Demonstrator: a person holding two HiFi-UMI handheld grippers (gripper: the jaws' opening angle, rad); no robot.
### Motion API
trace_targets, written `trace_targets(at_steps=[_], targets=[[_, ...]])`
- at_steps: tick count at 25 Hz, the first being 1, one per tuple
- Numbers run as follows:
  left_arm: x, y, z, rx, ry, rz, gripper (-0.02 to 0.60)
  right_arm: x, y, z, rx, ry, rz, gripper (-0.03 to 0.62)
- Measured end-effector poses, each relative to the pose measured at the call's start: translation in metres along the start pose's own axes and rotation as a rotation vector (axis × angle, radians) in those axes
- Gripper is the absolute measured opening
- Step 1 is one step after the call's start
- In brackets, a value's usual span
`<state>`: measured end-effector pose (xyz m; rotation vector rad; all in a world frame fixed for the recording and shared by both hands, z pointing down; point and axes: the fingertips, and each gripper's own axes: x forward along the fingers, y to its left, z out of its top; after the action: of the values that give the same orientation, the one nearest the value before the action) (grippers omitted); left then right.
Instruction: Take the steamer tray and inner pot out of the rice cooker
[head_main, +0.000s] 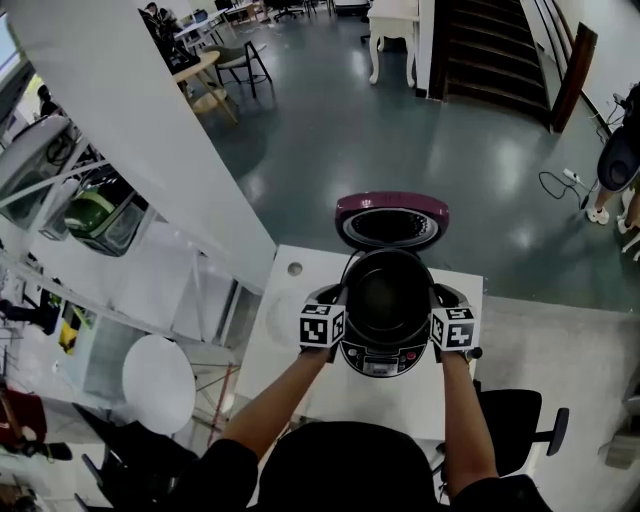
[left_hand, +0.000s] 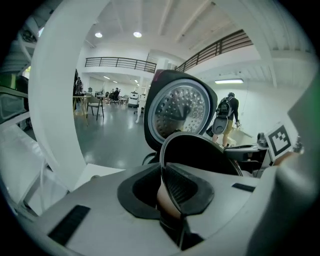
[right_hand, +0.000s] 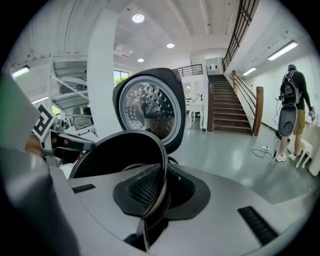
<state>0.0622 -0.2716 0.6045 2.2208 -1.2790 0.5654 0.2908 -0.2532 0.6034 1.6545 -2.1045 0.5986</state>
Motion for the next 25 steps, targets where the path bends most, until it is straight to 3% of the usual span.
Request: trace_targets(at_steps=[18, 25], targets=[[-0.056, -0.003, 0.043, -0.067, -0.169, 0.019, 0.028, -0.030, 0.021, 0.061, -0.052, -0.129, 0.033, 0.029], [-0.078, 0.017, 0.048, -0.047, -0.195, 0.017, 0.026, -0.029, 0.049, 0.068, -0.058, -0.138, 0.040, 0.029]])
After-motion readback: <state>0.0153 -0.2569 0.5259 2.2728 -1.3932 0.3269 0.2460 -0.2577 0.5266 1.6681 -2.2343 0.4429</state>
